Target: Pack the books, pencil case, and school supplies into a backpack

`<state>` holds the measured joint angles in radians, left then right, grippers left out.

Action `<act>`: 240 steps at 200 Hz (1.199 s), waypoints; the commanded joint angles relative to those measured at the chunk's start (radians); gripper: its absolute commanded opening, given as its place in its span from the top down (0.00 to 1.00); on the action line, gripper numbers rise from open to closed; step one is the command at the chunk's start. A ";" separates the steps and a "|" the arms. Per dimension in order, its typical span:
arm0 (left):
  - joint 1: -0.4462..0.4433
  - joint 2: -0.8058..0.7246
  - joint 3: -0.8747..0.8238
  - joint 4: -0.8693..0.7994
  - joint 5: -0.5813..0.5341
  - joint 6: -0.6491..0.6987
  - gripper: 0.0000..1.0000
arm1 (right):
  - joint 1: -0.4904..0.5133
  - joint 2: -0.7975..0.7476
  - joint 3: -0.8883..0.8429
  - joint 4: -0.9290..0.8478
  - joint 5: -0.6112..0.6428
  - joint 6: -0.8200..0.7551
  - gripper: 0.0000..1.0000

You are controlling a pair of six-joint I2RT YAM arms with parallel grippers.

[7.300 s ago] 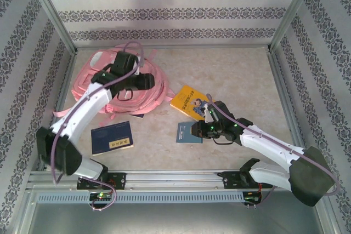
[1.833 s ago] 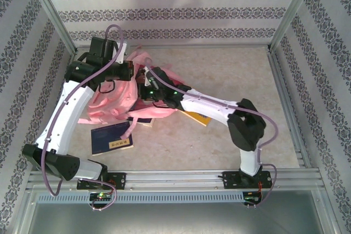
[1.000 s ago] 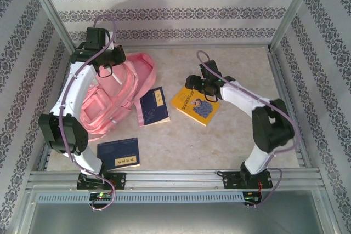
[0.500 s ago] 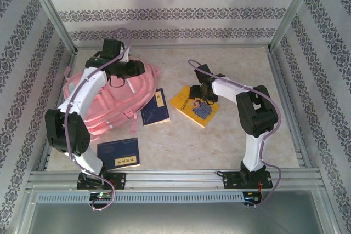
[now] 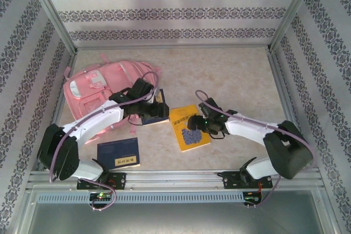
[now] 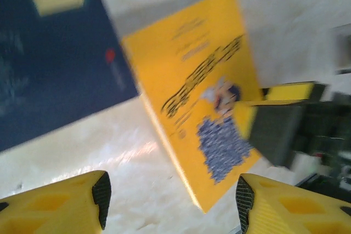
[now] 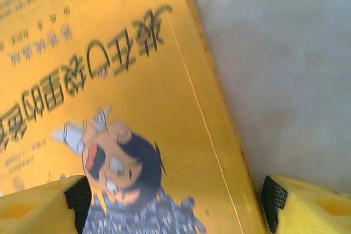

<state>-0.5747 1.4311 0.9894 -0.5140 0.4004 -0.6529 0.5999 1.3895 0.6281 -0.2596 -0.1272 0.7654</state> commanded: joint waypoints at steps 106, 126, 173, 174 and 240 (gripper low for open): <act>-0.160 0.268 -0.126 0.395 0.031 -0.139 0.49 | -0.106 0.019 -0.022 0.107 -0.272 -0.071 0.37; -0.160 0.266 -0.120 0.388 0.029 -0.133 0.51 | -0.090 0.011 -0.056 0.141 -0.319 -0.045 0.40; -0.162 0.259 -0.100 0.360 0.041 -0.101 0.56 | -0.045 -0.031 -0.155 0.272 -0.395 0.046 0.43; -0.162 0.259 -0.100 0.360 0.041 -0.101 0.56 | -0.045 -0.032 -0.158 0.277 -0.398 0.049 0.43; -0.168 0.234 -0.088 0.362 0.096 -0.106 0.79 | -0.041 0.009 -0.198 0.354 -0.413 0.098 0.43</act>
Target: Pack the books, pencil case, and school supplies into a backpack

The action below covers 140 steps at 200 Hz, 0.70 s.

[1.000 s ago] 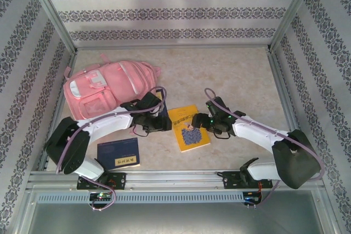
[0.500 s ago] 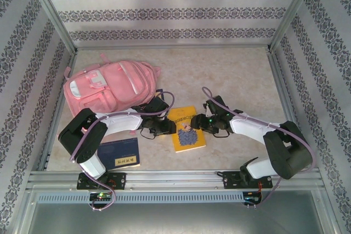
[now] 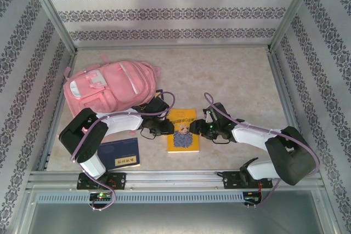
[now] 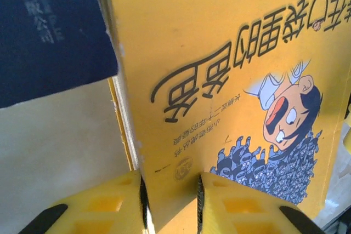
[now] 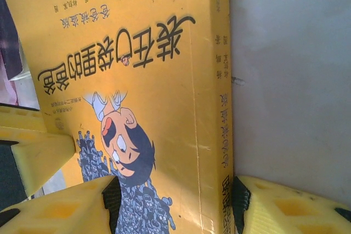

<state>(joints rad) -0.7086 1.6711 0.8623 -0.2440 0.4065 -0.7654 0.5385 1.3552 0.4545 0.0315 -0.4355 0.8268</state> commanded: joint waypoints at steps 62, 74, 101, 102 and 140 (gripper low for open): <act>-0.041 -0.069 0.044 0.096 0.117 -0.003 1.00 | 0.015 0.015 -0.034 0.041 -0.088 0.029 0.43; -0.040 -0.082 0.039 0.103 0.119 -0.008 1.00 | 0.004 -0.005 -0.037 0.023 -0.082 0.023 0.41; -0.035 -0.131 0.018 0.141 0.140 -0.033 1.00 | -0.040 -0.052 -0.057 -0.030 -0.059 0.001 0.32; -0.035 -0.133 0.018 0.142 0.141 -0.034 1.00 | -0.042 -0.053 -0.058 -0.031 -0.058 0.000 0.32; -0.026 -0.219 0.000 0.170 0.152 -0.061 1.00 | -0.109 -0.101 -0.104 -0.006 -0.119 0.009 0.22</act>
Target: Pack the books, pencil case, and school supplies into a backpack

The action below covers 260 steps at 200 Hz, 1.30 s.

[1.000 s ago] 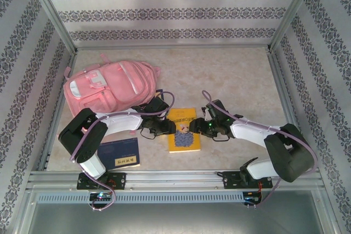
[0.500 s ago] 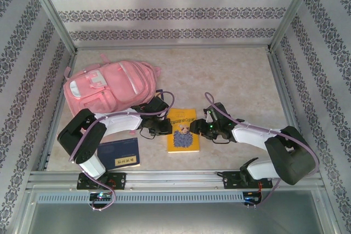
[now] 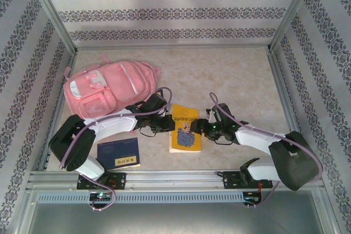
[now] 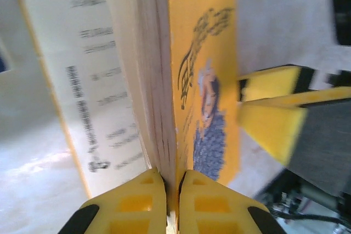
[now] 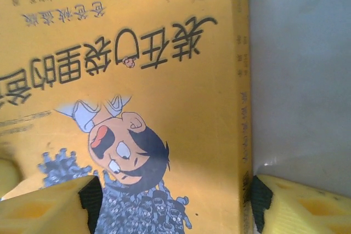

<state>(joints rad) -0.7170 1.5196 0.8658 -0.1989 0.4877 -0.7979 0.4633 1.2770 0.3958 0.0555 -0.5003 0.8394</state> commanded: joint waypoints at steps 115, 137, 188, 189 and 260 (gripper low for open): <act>0.001 -0.121 -0.085 0.254 0.110 -0.077 1.00 | -0.089 -0.058 -0.201 0.560 -0.352 0.273 0.32; 0.003 -0.104 -0.096 0.263 0.109 -0.075 1.00 | -0.084 -0.118 -0.206 0.543 -0.332 0.276 0.42; 0.016 -0.108 -0.075 0.168 0.075 -0.034 0.98 | -0.086 -0.264 -0.197 0.343 -0.265 0.212 0.79; 0.017 -0.110 -0.073 0.163 0.074 -0.032 0.98 | -0.087 -0.268 -0.196 0.338 -0.264 0.209 0.80; 0.082 -0.234 -0.085 0.083 0.109 0.004 0.23 | -0.087 -0.497 -0.122 0.218 -0.284 0.180 1.00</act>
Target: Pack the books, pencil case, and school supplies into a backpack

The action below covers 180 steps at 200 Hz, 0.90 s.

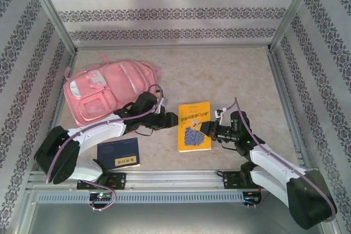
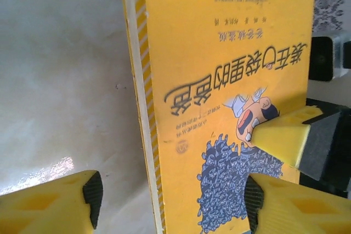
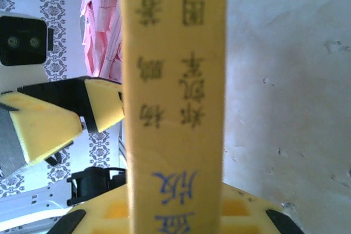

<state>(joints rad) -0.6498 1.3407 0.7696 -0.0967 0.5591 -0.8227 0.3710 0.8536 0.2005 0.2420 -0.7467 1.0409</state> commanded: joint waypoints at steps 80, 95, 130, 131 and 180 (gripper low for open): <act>0.047 -0.169 -0.059 0.329 0.253 -0.066 0.17 | 0.070 -0.183 0.188 0.196 -0.141 0.074 1.00; 0.047 -0.179 -0.056 0.387 0.303 -0.081 0.21 | 0.103 -0.186 0.209 0.201 -0.148 0.067 1.00; 0.047 -0.220 -0.073 0.527 0.374 -0.128 0.42 | 0.146 -0.198 0.241 0.190 -0.120 0.040 1.00; 0.047 -0.222 -0.074 0.531 0.375 -0.128 0.43 | 0.146 -0.198 0.241 0.189 -0.118 0.039 1.00; 0.045 -0.276 -0.120 0.668 0.401 -0.175 0.93 | 0.146 -0.188 0.244 0.178 -0.079 0.033 1.00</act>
<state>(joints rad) -0.6128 1.0893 0.6743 0.4107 0.9058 -0.9585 0.5087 0.6746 0.3992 0.3496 -0.8543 1.0958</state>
